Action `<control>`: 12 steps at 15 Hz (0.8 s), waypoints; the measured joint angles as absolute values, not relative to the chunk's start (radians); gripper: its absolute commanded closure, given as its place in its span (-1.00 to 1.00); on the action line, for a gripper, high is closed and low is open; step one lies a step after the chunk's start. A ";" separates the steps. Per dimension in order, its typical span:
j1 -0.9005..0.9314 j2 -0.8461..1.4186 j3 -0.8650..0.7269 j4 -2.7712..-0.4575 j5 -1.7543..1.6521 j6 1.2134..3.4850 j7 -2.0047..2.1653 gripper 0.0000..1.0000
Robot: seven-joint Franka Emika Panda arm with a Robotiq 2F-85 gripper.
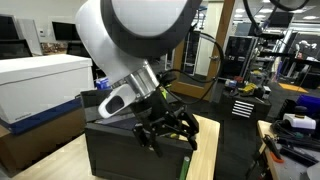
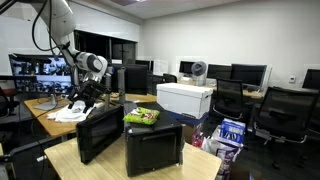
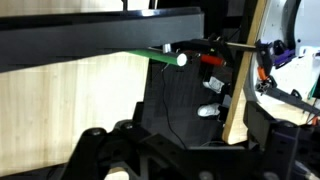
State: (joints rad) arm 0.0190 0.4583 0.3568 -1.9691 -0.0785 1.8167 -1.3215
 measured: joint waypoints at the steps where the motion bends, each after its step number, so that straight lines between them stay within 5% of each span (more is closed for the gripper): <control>1: 0.020 0.458 0.338 -1.963 -0.046 1.850 -1.309 -1.00; 12: 0.022 0.482 0.226 -1.951 0.105 2.242 -1.039 -1.00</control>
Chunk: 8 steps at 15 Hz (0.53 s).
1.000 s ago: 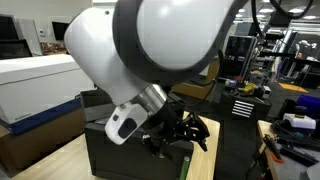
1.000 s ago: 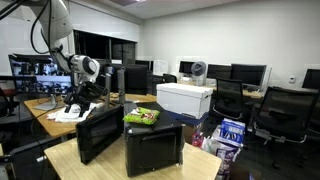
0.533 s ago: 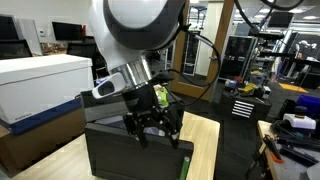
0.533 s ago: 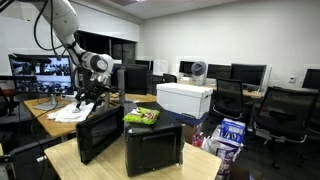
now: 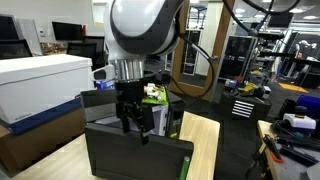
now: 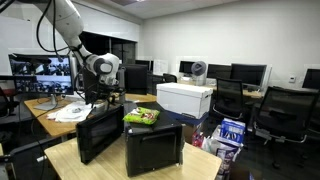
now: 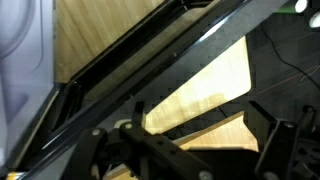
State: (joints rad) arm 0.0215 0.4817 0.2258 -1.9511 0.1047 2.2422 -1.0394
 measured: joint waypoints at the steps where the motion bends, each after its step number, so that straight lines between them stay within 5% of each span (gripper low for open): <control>1: 0.021 0.486 0.218 -1.951 0.107 2.281 -1.006 -1.00; 6: 0.017 0.491 0.172 -1.952 0.108 2.439 -0.829 -1.00; 7: 0.016 0.491 0.157 -1.952 0.107 2.469 -0.784 -0.50; 8: 0.016 0.492 0.144 -1.953 0.104 2.494 -0.746 -0.20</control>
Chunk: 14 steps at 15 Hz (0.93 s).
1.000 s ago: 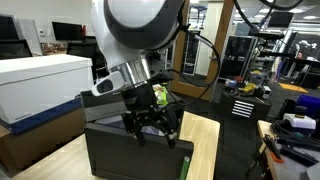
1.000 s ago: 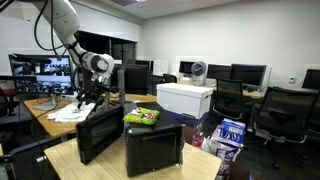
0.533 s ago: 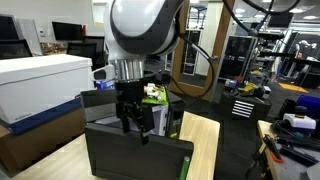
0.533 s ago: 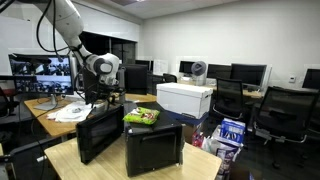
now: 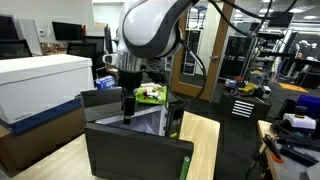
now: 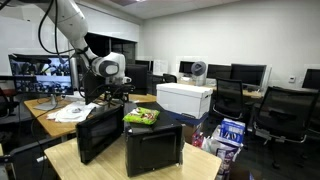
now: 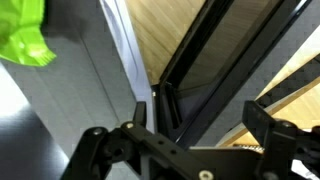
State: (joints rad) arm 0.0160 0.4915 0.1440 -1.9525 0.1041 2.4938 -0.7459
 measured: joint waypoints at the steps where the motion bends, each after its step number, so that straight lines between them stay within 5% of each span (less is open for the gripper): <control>1: 0.016 0.492 0.115 -1.955 0.094 2.536 -0.667 -0.06; 7: 0.049 0.487 -0.018 -1.980 -0.110 2.573 -0.250 0.81; 12: 0.093 0.477 -0.075 -1.978 -0.213 2.448 -0.091 1.00; 14: 0.092 0.471 -0.065 -1.974 -0.213 2.363 -0.101 0.89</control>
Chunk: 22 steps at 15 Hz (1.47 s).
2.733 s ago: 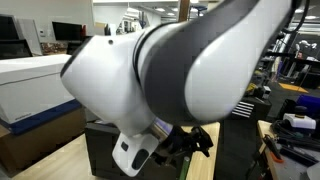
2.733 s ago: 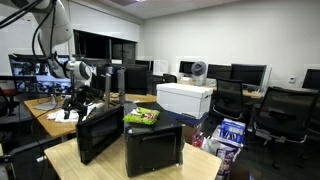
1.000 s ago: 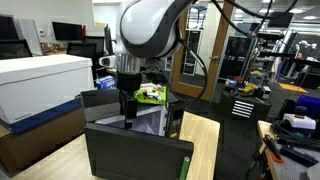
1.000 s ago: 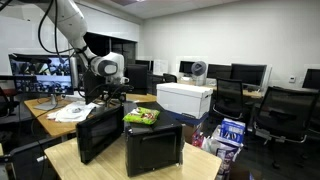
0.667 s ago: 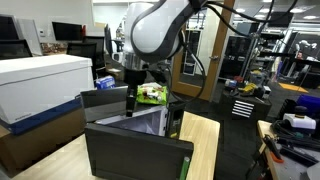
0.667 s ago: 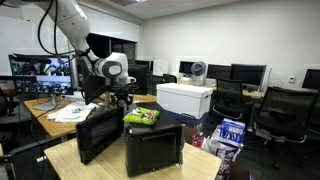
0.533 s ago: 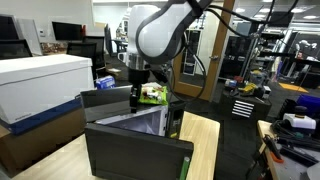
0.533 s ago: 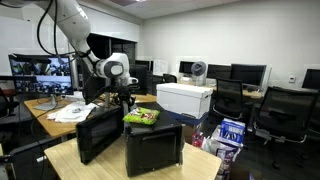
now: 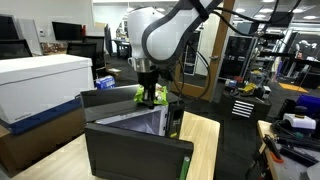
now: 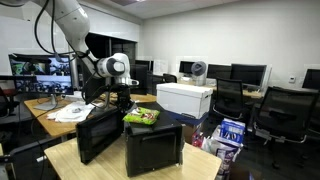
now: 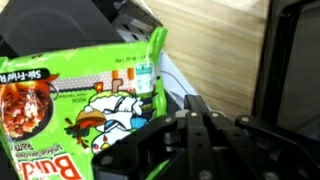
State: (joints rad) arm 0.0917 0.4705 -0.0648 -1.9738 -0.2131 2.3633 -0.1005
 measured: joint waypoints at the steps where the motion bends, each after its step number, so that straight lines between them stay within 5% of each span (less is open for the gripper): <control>1: 0.091 0.469 -0.057 -1.973 -0.213 2.313 -0.114 0.91; 6: 0.077 0.468 -0.015 -1.978 -0.213 2.215 -0.207 0.91; 12: 0.066 0.510 0.026 -2.101 -0.210 2.491 -0.234 0.96; 22: 0.003 0.549 0.264 -2.159 -0.084 2.493 -0.517 0.97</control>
